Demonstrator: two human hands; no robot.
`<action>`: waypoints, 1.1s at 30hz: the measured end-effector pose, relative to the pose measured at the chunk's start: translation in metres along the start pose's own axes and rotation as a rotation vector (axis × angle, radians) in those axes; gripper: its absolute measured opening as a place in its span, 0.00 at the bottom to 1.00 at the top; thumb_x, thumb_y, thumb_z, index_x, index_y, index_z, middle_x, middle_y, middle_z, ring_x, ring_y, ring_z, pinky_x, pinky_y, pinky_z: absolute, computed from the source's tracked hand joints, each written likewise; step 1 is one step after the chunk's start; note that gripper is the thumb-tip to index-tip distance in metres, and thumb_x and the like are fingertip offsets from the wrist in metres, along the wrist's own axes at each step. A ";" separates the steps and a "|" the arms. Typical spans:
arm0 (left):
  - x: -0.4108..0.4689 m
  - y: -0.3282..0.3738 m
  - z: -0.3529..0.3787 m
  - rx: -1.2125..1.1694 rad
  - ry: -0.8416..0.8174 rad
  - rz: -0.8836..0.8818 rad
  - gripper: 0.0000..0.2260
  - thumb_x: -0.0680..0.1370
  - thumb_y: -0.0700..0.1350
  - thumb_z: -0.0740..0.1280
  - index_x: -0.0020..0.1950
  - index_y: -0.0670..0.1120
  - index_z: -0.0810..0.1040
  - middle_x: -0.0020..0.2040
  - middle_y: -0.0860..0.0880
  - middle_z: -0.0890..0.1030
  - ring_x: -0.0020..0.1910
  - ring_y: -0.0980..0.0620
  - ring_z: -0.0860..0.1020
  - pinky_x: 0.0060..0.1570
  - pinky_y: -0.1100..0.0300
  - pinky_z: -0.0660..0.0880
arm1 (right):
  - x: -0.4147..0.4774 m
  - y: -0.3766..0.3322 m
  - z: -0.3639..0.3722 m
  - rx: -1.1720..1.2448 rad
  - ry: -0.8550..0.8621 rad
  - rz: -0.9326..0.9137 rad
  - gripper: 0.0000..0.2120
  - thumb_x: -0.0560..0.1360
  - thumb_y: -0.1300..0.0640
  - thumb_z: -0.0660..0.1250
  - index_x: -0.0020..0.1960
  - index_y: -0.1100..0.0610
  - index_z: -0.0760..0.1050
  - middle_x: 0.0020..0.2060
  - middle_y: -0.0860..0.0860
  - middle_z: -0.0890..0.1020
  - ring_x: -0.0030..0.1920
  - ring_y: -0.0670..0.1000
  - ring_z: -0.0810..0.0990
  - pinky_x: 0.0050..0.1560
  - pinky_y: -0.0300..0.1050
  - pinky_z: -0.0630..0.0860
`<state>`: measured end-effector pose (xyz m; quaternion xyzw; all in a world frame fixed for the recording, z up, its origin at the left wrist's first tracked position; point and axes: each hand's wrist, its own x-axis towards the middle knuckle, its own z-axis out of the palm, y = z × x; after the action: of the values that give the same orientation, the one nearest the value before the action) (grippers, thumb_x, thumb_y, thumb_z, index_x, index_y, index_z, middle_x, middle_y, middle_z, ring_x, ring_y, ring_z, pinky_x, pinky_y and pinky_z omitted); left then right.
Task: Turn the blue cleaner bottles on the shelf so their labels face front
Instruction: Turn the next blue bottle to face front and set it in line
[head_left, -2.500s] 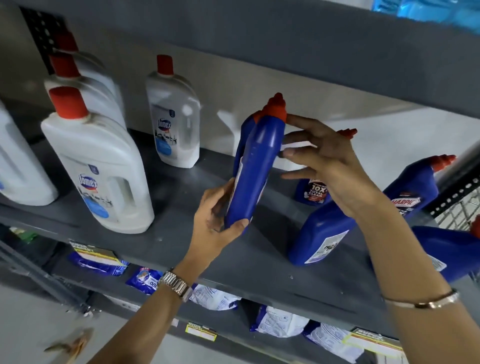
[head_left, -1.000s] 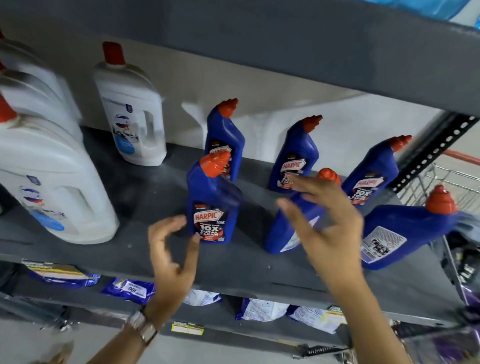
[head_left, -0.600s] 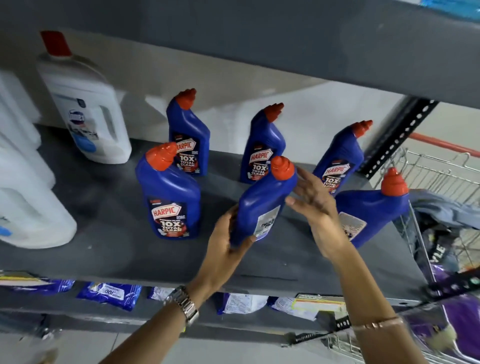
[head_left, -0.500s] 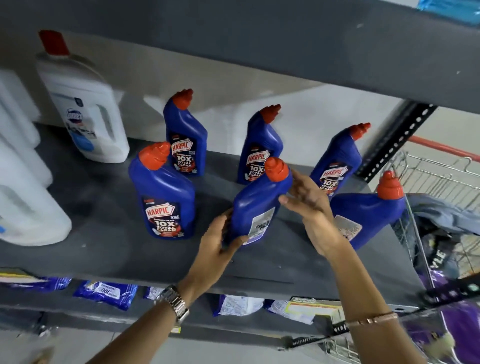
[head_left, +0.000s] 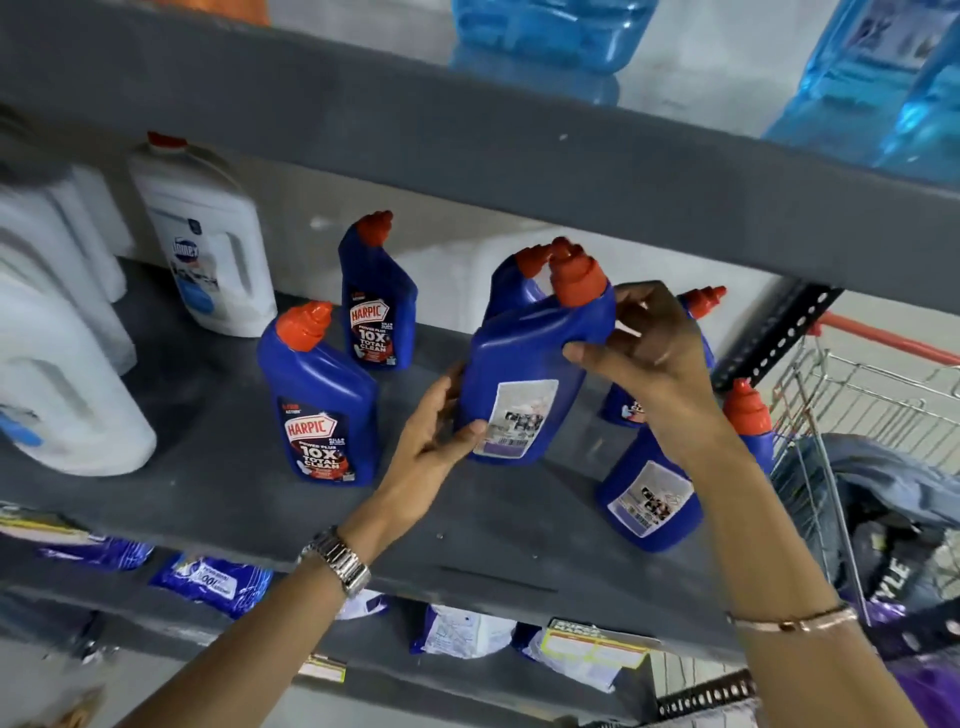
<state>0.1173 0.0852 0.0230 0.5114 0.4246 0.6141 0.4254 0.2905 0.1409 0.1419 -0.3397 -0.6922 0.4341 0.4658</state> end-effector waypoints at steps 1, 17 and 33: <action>0.002 0.005 0.004 -0.018 0.028 0.028 0.24 0.75 0.34 0.63 0.67 0.53 0.62 0.62 0.54 0.74 0.59 0.62 0.75 0.54 0.67 0.74 | 0.003 -0.005 -0.002 -0.021 0.017 -0.013 0.23 0.58 0.55 0.76 0.49 0.52 0.70 0.53 0.61 0.80 0.51 0.56 0.82 0.54 0.56 0.79; -0.004 -0.013 0.043 -0.012 0.138 0.095 0.32 0.63 0.45 0.75 0.64 0.52 0.67 0.66 0.41 0.71 0.65 0.45 0.73 0.53 0.60 0.77 | -0.003 -0.019 -0.003 0.035 -0.077 0.185 0.17 0.69 0.57 0.72 0.57 0.55 0.77 0.51 0.59 0.81 0.50 0.53 0.83 0.46 0.49 0.83; -0.007 0.005 0.013 -0.053 -0.099 -0.051 0.20 0.68 0.49 0.72 0.59 0.52 0.72 0.52 0.59 0.83 0.55 0.57 0.79 0.49 0.66 0.76 | -0.004 0.002 -0.002 -0.155 -0.103 0.013 0.23 0.60 0.48 0.73 0.55 0.49 0.77 0.48 0.44 0.83 0.46 0.43 0.82 0.49 0.37 0.78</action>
<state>0.1308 0.0783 0.0270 0.5187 0.3997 0.5881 0.4747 0.2937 0.1382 0.1392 -0.3562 -0.7445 0.3992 0.3993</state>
